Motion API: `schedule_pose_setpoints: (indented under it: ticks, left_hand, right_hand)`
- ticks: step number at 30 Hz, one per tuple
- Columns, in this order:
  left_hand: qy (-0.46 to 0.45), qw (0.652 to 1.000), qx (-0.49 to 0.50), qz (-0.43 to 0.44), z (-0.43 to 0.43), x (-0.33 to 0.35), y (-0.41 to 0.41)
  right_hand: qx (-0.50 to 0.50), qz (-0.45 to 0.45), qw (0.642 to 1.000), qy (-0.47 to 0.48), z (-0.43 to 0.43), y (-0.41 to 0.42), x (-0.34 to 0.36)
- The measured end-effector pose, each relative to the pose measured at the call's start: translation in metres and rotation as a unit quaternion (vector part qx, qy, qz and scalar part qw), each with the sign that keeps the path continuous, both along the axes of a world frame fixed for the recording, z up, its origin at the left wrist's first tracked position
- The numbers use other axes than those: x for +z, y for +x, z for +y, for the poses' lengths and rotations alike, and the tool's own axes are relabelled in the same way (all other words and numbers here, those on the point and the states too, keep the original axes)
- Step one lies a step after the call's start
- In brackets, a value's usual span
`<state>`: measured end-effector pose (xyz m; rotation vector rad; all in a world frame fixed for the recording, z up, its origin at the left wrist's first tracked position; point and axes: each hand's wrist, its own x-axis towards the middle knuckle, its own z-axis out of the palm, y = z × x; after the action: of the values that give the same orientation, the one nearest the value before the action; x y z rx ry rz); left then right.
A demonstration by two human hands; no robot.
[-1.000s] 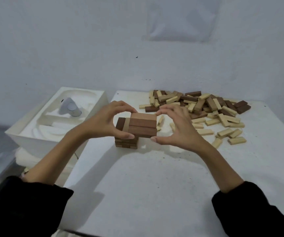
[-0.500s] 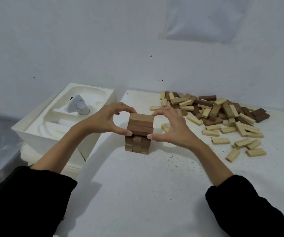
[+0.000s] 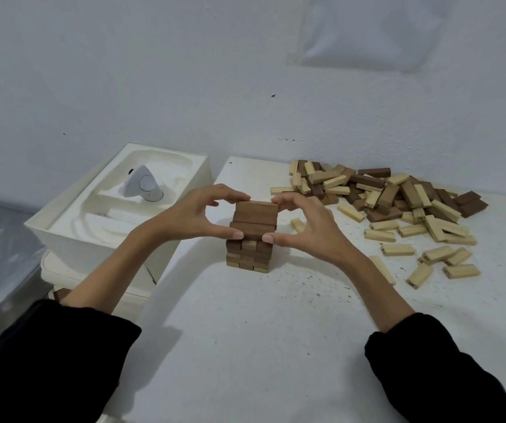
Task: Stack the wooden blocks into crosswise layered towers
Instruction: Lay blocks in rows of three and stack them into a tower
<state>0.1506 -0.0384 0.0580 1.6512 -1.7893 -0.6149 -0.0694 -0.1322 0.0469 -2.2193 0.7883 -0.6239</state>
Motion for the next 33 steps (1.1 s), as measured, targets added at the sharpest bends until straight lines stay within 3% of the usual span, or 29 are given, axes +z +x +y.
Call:
schedule_pose_setpoints:
  ticks: [5, 12, 20, 33]
  left_hand:
    - [0.021, 0.999, 0.024, 0.021, -0.003, -0.005, -0.006]
    - [0.04, 0.999, 0.004, 0.009, 0.001, -0.009, -0.002]
    - [0.022, 1.0, 0.005, 0.019, 0.007, -0.015, 0.001]
    - [0.014, 1.0, 0.003, 0.023, 0.008, -0.016, 0.001]
  right_hand:
    - [-0.015, -0.035, 0.999, 0.021, 0.0, 0.004, -0.007]
    - [0.014, -0.009, 1.0, 0.025, 0.001, 0.002, -0.011]
    - [0.005, -0.049, 0.999, -0.003, 0.003, 0.004, -0.02]
    - [-0.011, -0.043, 0.999, -0.026, 0.012, 0.006, -0.024]
